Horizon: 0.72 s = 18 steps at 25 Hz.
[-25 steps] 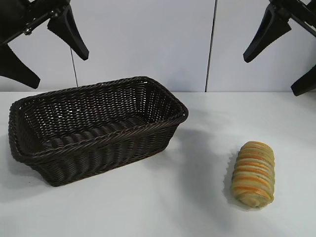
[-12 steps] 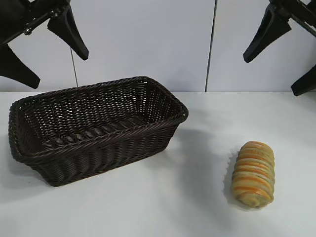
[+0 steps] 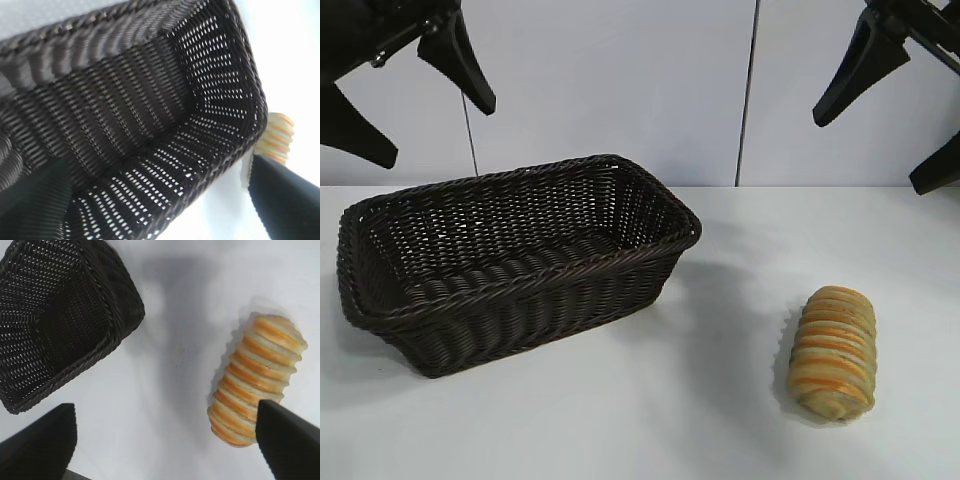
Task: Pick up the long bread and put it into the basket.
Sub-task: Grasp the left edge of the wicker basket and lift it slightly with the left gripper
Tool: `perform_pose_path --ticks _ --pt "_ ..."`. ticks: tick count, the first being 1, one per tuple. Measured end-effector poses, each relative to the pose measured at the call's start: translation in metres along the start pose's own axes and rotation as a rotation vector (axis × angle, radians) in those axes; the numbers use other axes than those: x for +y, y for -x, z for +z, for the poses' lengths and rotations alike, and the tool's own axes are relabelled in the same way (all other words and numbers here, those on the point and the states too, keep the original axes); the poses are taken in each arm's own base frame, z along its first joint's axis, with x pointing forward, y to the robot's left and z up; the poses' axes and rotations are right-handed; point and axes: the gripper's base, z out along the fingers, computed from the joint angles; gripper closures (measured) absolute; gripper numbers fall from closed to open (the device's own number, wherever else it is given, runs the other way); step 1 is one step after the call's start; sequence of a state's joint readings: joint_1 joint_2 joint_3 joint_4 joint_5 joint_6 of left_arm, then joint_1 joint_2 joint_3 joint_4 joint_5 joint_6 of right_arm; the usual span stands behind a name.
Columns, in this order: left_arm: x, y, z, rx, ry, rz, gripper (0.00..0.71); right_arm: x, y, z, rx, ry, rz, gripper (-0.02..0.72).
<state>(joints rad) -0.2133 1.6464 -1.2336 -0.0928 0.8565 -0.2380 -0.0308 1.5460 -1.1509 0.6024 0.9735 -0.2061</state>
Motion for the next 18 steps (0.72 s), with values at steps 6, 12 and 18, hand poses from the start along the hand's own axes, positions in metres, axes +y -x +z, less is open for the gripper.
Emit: perform_pose_path --ticks 6,12,18 --pt "0.005 -0.003 0.041 0.116 0.044 -0.019 0.016 0.000 0.000 0.000 0.001 -0.002 -0.002 0.008" --pt "0.009 -0.014 0.083 0.190 0.045 -0.056 0.016 0.000 0.000 0.000 0.001 -0.002 -0.002 0.008" --pt "0.011 -0.025 0.105 0.200 0.026 -0.107 0.023 0.000 0.000 0.000 0.001 -0.002 -0.002 0.008"
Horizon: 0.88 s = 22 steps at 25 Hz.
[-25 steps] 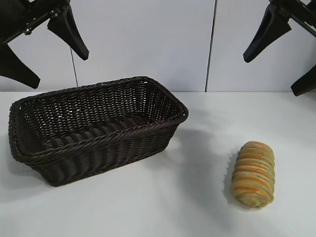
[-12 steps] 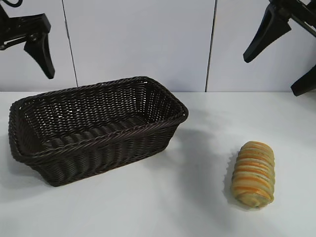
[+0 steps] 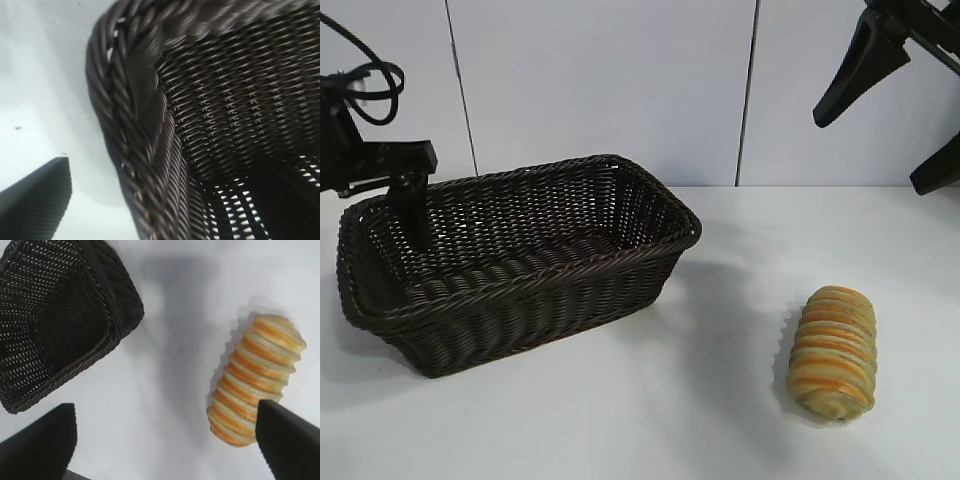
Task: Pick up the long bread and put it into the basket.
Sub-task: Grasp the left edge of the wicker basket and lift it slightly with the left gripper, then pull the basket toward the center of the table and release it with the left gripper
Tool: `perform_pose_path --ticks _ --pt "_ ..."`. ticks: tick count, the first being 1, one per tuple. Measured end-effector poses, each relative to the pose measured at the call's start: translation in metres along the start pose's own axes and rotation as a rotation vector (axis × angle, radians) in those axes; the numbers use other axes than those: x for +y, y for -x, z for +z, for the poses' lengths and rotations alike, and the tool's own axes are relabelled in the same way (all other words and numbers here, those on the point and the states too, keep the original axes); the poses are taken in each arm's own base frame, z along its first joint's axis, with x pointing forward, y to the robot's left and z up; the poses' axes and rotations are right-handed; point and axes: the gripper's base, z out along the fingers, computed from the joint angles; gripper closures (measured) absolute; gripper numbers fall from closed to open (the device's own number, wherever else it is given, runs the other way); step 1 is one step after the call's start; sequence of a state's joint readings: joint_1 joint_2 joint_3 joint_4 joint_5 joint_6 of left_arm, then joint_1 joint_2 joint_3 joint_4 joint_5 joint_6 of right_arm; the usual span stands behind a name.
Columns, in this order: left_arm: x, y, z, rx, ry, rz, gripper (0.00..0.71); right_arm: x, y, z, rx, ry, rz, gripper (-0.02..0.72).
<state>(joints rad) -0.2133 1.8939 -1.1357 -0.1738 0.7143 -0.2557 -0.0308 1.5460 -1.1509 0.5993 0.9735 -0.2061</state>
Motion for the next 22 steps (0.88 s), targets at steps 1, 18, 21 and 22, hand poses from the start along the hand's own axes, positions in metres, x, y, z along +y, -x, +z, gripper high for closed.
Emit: perform_pose_path --ticks 1,18,21,22 --pt "0.000 0.000 0.002 -0.003 0.000 -0.001 0.048 0.000 0.000 0.000 0.000 0.000 0.000 0.008" --pt "-0.008 0.007 -0.008 -0.025 -0.051 -0.007 0.608 -0.001 0.000 0.000 0.002 -0.006 -0.005 0.008" --pt "-0.014 0.014 -0.025 -0.021 -0.069 0.070 0.611 -0.001 0.000 0.000 0.002 -0.006 -0.005 0.008" --pt "-0.017 0.016 -0.029 -0.010 -0.076 0.100 0.611 -0.001 0.000 0.000 0.002 -0.006 -0.005 0.008"
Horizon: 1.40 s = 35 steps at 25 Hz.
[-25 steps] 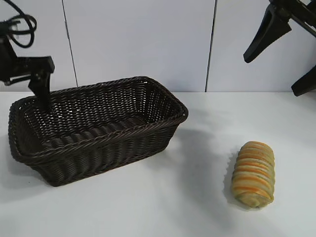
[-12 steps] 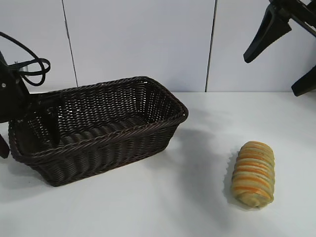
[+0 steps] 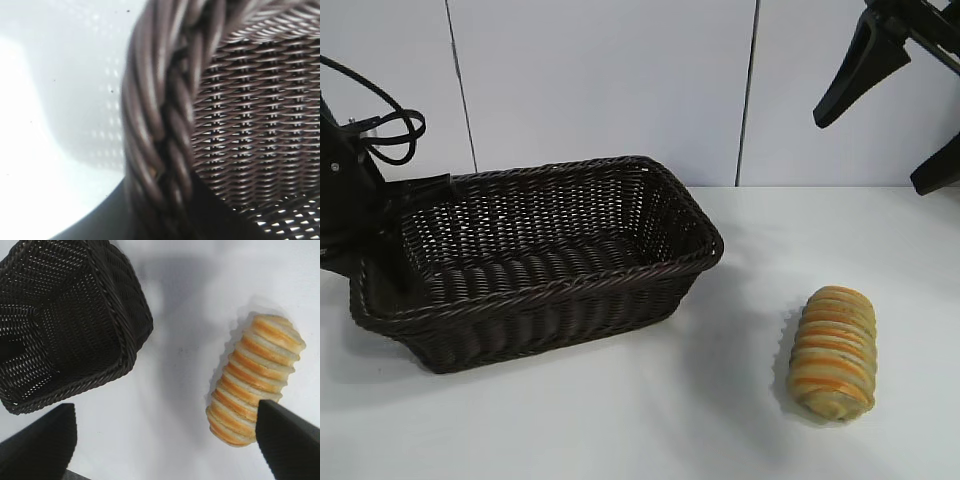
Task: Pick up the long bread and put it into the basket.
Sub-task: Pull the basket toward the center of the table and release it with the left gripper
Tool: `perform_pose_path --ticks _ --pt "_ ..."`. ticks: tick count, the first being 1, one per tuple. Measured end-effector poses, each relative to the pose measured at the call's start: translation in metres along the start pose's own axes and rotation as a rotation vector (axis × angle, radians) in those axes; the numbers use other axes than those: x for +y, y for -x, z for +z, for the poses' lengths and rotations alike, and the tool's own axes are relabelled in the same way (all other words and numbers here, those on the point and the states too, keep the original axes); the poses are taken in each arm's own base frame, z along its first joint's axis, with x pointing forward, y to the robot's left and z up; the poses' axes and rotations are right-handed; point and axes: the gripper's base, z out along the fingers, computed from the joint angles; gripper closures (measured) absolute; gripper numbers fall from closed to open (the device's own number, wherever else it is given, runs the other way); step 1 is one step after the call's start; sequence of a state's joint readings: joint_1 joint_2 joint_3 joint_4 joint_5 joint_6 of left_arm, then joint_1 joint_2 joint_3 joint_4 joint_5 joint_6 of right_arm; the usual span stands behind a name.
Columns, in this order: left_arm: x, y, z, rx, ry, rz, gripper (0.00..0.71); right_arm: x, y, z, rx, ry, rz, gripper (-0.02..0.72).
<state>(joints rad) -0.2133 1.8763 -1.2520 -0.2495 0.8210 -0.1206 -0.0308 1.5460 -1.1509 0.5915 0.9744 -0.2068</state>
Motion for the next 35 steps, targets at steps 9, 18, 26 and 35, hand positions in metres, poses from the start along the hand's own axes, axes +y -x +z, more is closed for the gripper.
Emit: perform_pose_path --ticks 9,18,26,35 --pt "-0.021 0.013 -0.024 0.018 -0.123 0.170 0.611 0.000 0.000 0.000 0.003 0.001 0.000 0.008" --pt "-0.020 0.016 0.026 0.076 -0.106 0.156 0.611 0.000 -0.001 0.000 0.006 0.001 0.000 0.008" --pt "-0.018 0.016 0.046 0.113 -0.106 0.130 0.604 0.000 -0.001 0.000 0.006 0.001 0.000 0.008" --pt "-0.020 0.016 0.034 0.109 -0.108 0.132 0.047 0.000 -0.001 0.000 0.007 0.001 -0.001 0.008"
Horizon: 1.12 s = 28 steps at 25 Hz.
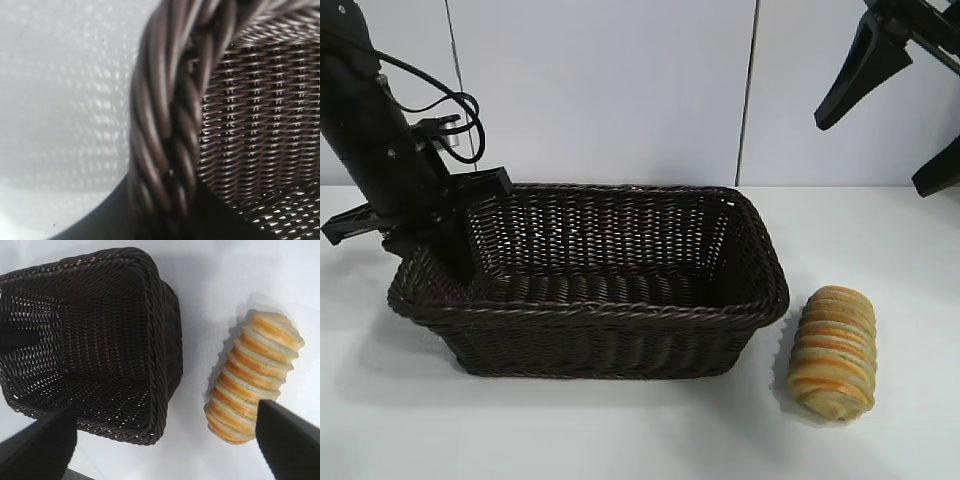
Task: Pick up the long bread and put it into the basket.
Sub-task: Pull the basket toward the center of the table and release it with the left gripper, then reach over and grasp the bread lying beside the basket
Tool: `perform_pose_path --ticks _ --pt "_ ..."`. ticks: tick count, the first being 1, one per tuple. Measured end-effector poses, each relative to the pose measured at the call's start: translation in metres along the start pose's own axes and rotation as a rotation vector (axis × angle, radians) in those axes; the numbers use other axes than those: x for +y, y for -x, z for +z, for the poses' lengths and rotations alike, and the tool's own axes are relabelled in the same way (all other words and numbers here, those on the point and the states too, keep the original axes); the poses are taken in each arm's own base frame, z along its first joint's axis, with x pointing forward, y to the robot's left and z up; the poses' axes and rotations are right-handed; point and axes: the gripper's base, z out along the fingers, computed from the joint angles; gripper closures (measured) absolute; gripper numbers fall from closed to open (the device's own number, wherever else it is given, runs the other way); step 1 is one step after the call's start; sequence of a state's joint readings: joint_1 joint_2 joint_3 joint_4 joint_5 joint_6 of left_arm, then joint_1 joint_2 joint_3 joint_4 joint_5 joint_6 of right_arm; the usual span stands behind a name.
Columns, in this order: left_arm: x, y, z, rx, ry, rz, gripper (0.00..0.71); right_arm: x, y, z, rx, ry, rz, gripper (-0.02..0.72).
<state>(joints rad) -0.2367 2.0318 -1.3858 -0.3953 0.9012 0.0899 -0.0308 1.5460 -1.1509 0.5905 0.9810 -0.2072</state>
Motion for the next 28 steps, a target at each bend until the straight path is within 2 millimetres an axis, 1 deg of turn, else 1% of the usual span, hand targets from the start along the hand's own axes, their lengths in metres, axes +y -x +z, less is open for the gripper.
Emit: perform_pose_path --ticks 3,7,10,11,14,16,20,23,24,26,28 --pt "-0.006 0.006 -0.028 -0.061 0.039 0.021 0.024 0.000 0.000 0.000 0.000 0.000 0.000 0.008" --pt "-0.010 0.018 -0.071 -0.145 0.146 0.058 0.018 0.000 0.000 0.000 0.000 0.000 0.000 0.008" --pt "-0.005 0.031 -0.102 -0.201 0.185 0.056 0.016 0.000 0.000 0.000 0.000 0.000 0.000 0.008" --pt "0.002 0.034 -0.113 -0.217 0.194 0.042 0.016 0.000 0.000 0.000 0.000 0.000 0.000 0.008" --pt "0.032 0.043 -0.145 -0.270 0.241 -0.005 0.016 0.000 -0.001 0.000 0.008 0.002 0.000 0.008" --pt "0.062 0.043 -0.163 -0.282 0.301 -0.051 0.016 0.000 -0.001 0.000 0.012 0.002 0.000 0.008" --pt "0.125 0.031 -0.193 -0.290 0.390 -0.182 0.016 0.000 -0.001 0.000 0.016 0.003 0.000 0.008" --pt "0.163 0.015 -0.217 -0.318 0.418 -0.272 0.016 0.000 -0.002 0.000 0.017 0.004 0.000 0.008" --pt "0.174 0.008 -0.225 -0.331 0.414 -0.311 0.016 0.000 -0.002 0.000 0.017 0.004 0.000 0.008" --pt "0.186 -0.005 -0.241 -0.351 0.396 -0.357 0.016 0.000 -0.002 0.000 0.017 0.003 -0.001 0.008" --pt "0.189 -0.017 -0.257 -0.374 0.374 -0.377 0.016 0.000 -0.002 0.000 0.018 0.002 -0.001 0.008"
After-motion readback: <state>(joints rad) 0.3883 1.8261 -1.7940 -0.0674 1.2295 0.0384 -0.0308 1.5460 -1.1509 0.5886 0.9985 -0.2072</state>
